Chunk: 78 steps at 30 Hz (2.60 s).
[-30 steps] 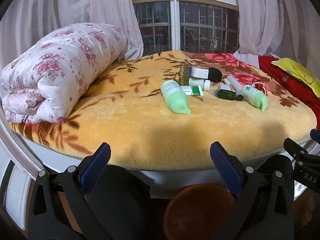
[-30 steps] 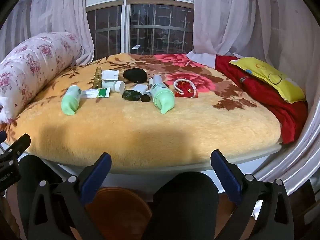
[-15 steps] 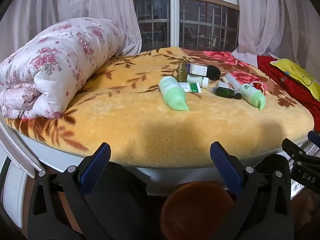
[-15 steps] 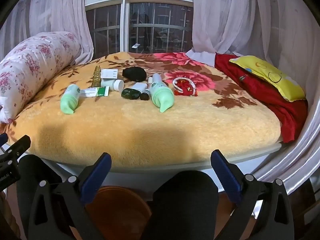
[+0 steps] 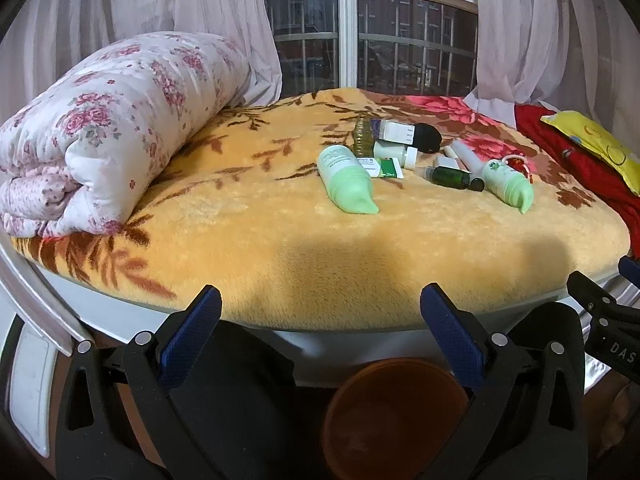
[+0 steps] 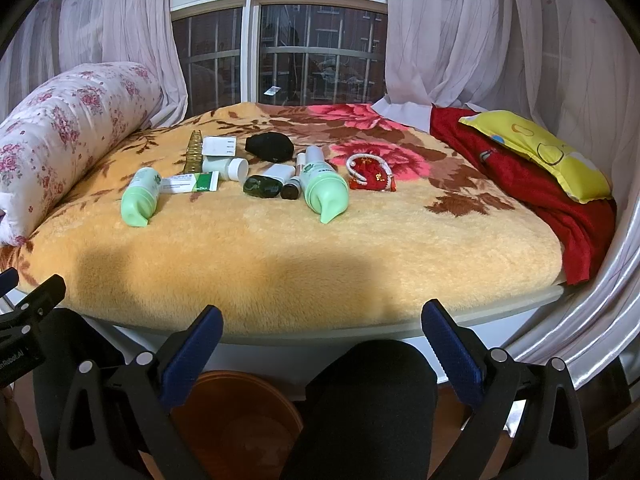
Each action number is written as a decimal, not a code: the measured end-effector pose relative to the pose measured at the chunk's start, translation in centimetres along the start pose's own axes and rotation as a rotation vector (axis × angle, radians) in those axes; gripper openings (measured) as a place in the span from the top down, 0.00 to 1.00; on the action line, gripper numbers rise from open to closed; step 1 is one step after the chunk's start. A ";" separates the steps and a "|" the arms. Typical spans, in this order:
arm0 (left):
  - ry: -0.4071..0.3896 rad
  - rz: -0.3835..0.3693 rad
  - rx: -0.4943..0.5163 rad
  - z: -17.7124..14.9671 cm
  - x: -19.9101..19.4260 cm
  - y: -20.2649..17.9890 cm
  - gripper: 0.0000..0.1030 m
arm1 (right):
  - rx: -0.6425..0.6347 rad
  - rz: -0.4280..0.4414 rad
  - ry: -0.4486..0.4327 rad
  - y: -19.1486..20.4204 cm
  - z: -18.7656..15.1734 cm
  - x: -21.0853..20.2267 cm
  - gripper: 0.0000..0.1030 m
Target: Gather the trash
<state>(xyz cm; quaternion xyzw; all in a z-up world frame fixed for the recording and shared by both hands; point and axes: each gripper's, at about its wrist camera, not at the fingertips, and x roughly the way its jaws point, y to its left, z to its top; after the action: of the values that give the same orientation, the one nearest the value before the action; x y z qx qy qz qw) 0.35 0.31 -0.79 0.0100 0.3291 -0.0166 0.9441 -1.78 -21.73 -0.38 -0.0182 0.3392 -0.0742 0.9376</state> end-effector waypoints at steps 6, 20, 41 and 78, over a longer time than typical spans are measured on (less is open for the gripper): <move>0.011 -0.003 -0.008 0.1 0.2 0.1 0.06 | 0.003 0.001 0.001 0.0 -0.1 0.0 0.05; 0.029 -0.002 -0.017 -0.1 0.8 0.3 0.06 | 0.002 0.001 0.015 0.0 -0.4 0.6 0.05; 0.051 0.001 -0.029 -0.4 1.1 0.5 0.06 | 0.002 0.003 0.021 0.3 -0.5 0.6 0.05; 0.145 -0.063 -0.072 7.8 10.6 0.5 0.05 | 0.009 0.170 0.406 -1.6 13.0 18.3 0.05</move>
<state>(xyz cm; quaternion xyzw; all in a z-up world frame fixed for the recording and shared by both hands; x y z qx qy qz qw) 13.49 0.31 -1.30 -0.0331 0.3972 -0.0340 0.9165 20.21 -26.34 -1.80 0.0299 0.5209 0.0013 0.8531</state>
